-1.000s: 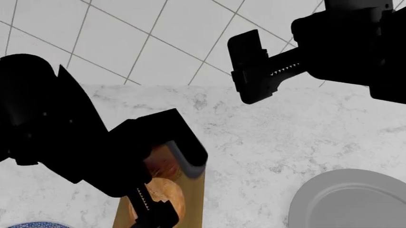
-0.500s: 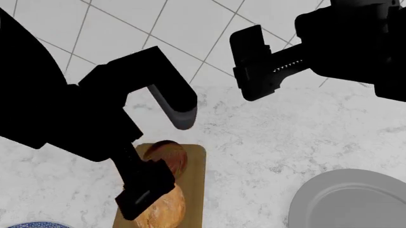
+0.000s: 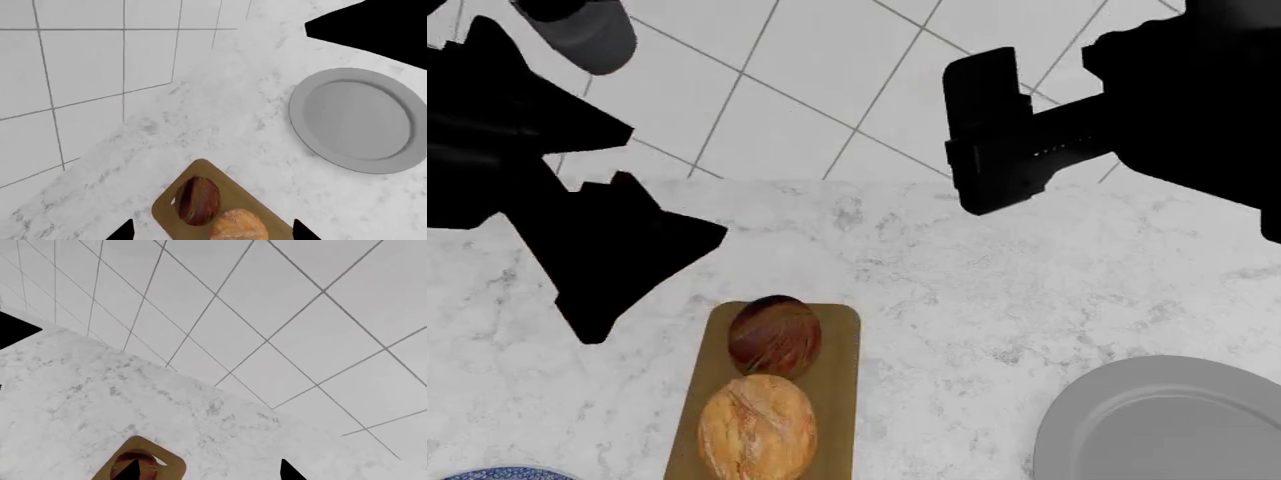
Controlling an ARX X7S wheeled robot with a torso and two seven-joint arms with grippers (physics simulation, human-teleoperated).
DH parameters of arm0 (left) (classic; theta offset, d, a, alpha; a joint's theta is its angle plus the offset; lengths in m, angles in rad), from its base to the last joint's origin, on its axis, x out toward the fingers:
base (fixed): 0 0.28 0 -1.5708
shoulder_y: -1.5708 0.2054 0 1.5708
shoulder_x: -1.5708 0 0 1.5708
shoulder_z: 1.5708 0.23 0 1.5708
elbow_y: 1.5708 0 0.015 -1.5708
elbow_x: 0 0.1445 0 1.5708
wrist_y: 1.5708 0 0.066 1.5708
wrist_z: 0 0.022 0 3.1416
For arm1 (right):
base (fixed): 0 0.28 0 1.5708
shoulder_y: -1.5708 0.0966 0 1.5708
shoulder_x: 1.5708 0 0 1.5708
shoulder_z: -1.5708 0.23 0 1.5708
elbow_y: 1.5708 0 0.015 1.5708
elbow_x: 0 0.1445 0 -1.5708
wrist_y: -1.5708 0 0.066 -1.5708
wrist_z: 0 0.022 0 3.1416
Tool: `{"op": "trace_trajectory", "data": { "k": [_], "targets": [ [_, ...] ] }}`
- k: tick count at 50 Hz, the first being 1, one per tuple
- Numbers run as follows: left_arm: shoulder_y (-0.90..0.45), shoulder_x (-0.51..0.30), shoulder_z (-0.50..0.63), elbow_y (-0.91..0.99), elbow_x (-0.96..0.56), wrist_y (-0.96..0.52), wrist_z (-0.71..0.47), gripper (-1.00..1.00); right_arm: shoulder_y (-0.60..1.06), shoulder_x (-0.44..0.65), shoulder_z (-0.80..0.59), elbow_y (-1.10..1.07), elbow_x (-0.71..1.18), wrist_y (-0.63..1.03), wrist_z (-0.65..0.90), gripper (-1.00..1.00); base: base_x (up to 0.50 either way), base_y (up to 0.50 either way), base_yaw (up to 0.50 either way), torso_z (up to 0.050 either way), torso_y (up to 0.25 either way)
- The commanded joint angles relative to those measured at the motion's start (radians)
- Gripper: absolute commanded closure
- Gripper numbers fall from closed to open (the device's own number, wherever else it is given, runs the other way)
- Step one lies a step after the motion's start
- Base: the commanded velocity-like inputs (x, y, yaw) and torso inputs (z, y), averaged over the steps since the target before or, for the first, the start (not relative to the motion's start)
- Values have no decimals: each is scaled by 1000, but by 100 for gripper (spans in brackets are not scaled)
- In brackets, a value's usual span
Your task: Place all breads on the cutting board.
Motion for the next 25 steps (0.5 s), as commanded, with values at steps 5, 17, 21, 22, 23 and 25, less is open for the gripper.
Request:
{"op": "trace_trajectory", "data": {
  "k": [5, 17, 21, 22, 23, 25],
  "targets": [
    [81, -190, -113, 124, -84, 177, -125, -100, -54, 107, 53, -120, 45, -88, 72, -100, 0, 0, 0, 0, 0],
    [204, -294, -213, 266, -38, 379, -176, -100, -111, 151, 69, -237, 46, -159, 141, -100, 0, 0, 0, 0, 0],
    [251, -335, -237, 334, -35, 430, -197, -100, -155, 180, 83, -314, 41, -217, 168, -100, 0, 0, 0, 0, 0],
    [258, -339, -235, 348, -25, 432, -203, -100, -161, 183, 81, -328, 35, -223, 181, -100, 0, 0, 0, 0, 0],
    [267, -343, -240, 361, -28, 443, -206, -100, -167, 186, 82, -345, 21, -234, 198, -100, 0, 0, 0, 0, 0],
    [271, -351, -248, 379, -33, 457, -225, -100, -172, 192, 86, -374, 9, -249, 226, -100, 0, 0, 0, 0, 0]
  ]
}}
